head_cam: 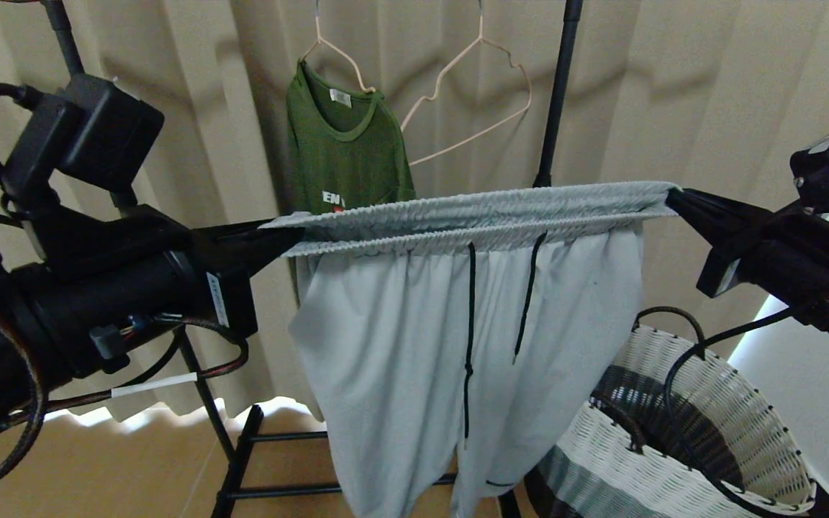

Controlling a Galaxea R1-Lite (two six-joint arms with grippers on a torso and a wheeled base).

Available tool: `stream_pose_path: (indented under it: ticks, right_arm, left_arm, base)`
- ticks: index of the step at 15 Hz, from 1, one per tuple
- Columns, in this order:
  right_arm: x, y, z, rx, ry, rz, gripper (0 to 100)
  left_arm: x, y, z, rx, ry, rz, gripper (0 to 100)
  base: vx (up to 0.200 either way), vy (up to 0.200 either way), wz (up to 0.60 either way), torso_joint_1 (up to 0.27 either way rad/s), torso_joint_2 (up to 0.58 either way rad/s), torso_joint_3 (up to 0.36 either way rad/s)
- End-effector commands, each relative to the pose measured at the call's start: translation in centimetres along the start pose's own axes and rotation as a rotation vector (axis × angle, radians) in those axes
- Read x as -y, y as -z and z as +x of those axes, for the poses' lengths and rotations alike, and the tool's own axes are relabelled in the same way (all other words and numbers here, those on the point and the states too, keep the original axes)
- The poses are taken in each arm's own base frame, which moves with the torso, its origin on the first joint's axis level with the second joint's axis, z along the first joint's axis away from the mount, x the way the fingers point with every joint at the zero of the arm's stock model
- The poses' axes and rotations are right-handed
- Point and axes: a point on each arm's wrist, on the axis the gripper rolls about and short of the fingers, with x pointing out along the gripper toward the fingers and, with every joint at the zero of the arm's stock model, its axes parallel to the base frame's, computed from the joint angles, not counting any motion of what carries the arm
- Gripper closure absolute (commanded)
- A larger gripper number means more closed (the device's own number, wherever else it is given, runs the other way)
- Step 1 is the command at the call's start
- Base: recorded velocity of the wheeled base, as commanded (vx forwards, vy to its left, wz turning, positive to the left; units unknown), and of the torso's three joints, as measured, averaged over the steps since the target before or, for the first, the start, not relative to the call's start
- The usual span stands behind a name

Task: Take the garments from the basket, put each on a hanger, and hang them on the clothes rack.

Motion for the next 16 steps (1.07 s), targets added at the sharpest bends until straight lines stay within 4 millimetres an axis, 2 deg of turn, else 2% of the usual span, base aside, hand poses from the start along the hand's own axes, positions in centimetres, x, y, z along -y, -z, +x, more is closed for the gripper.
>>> stream_pose_path:
  ticks: [1, 3, 5, 7, 9, 13, 16]
  right_arm:
    - [0.2, -0.6, 0.5, 0.021, 0.006, -0.002, 100]
    - [0.6, -1.7, 1.7, 0.052, 0.011, 0.012, 100]
    - [0.4, -2.9, 2.4, 0.074, -0.008, 0.095, 100]
    - [-0.7, -4.3, 2.6, 0.069, -0.072, 0.2, 100]
    - [-0.9, -5.2, 2.2, 0.037, -0.105, 0.285, 100]
    - [-1.2, -6.4, -1.8, -0.005, -0.265, 0.338, 100]
    - [-2.1, -7.5, -6.3, -0.022, -0.372, 0.346, 100]
  left_arm:
    - [-1.0, -0.4, 0.9, 0.001, -0.043, 0.042, 100]
    - [-2.4, -1.3, 2.9, 0.011, -0.1, 0.057, 100]
    - [-2.9, -2.3, 4.8, 0.034, -0.113, 0.053, 100]
    - [-2.8, -3.1, 5.3, 0.058, -0.108, 0.052, 100]
    - [-2.2, -3.8, 5.1, 0.085, -0.087, 0.052, 100]
    - [-0.5, -3.3, 4.5, 0.069, -0.024, 0.053, 100]
    - [-0.5, -3.6, 5.8, 0.079, -0.022, 0.052, 100]
  base:
    - [0.0, 0.0, 0.0, 0.0, 0.0, 0.0]
    - [0.0, 0.0, 0.0, 0.0, 0.0, 0.0]
    - [0.0, 0.0, 0.0, 0.0, 0.0, 0.0]
    - [0.0, 0.0, 0.0, 0.0, 0.0, 0.0]
    - [0.0, 0.0, 0.0, 0.0, 0.0, 0.0]
    - [0.0, 0.0, 0.0, 0.0, 0.0, 0.0]
    - [0.0, 0.0, 0.0, 0.0, 0.0, 0.0]
